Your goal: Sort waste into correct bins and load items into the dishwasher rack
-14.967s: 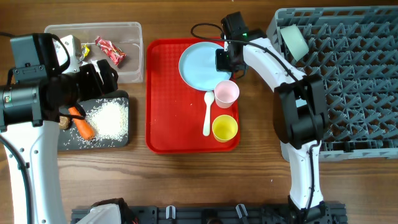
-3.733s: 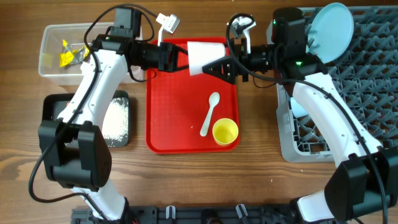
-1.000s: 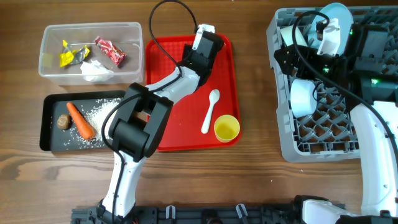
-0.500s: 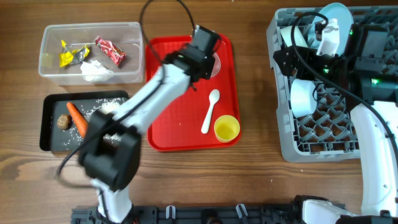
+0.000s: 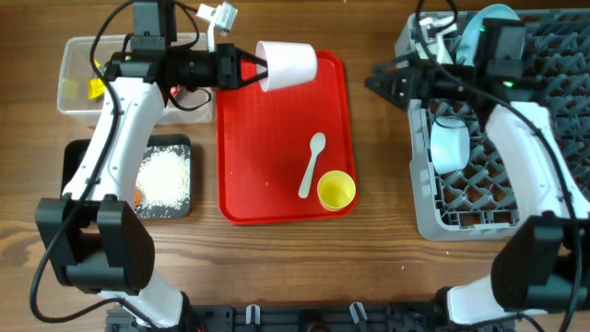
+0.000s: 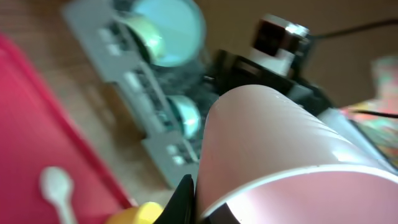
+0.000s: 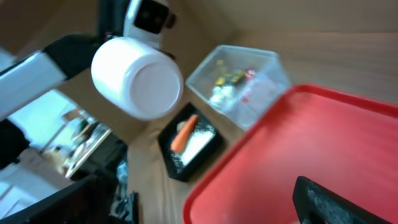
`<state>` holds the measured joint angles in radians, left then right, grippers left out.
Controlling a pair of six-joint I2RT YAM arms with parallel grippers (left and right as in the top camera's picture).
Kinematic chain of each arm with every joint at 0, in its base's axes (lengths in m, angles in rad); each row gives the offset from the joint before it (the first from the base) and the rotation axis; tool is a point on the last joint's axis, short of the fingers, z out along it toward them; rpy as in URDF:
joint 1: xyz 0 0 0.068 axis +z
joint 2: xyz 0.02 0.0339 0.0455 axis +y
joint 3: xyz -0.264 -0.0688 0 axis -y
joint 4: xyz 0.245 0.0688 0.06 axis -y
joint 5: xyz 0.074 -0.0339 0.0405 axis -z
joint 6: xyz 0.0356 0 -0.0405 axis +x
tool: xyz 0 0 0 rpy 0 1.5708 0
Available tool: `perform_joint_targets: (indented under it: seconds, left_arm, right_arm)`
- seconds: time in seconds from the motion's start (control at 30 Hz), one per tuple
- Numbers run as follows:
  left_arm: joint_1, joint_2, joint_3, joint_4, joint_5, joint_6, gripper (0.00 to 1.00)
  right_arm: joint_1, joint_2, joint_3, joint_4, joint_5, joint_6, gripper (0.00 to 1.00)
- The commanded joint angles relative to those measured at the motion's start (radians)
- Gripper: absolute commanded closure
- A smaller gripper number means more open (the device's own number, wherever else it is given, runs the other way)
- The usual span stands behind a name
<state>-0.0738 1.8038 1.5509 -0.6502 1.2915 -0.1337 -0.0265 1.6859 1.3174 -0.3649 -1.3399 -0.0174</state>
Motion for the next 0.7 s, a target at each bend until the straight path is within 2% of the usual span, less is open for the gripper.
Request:
perform_joint_targets:
  seconds: [0.0,0.07,0.23,0.37,0.47,0.67]
  left_arm:
    - [-0.026,0.009,0.001,0.003,0.132,-0.002,0.96]
    - [-0.037,0.009,0.001,0.004,0.124,-0.002,0.96]
    - [-0.040,0.009,0.001,0.005,0.121,-0.002,0.96]
    - [-0.040,0.009,0.001,0.005,0.121,-0.002,0.96]
    - [-0.040,0.009,0.001,0.003,0.121,-0.002,0.96]
    - [-0.040,0.009,0.001,0.003,0.121,-0.002,0.96]
  right_arm:
    - [0.085,0.021,0.011,0.140,-0.055,0.161,0.00]
    - [0.130,0.021,0.011,0.240,0.016,0.257,0.01]
    - [0.220,0.021,0.011,0.416,0.043,0.358,0.00]
    - [0.279,0.022,0.011,0.474,0.043,0.362,0.02]
    - [0.294,0.022,0.011,0.486,0.064,0.379,0.06]
    - [0.294,0.022,0.011,0.497,0.065,0.386,0.26]
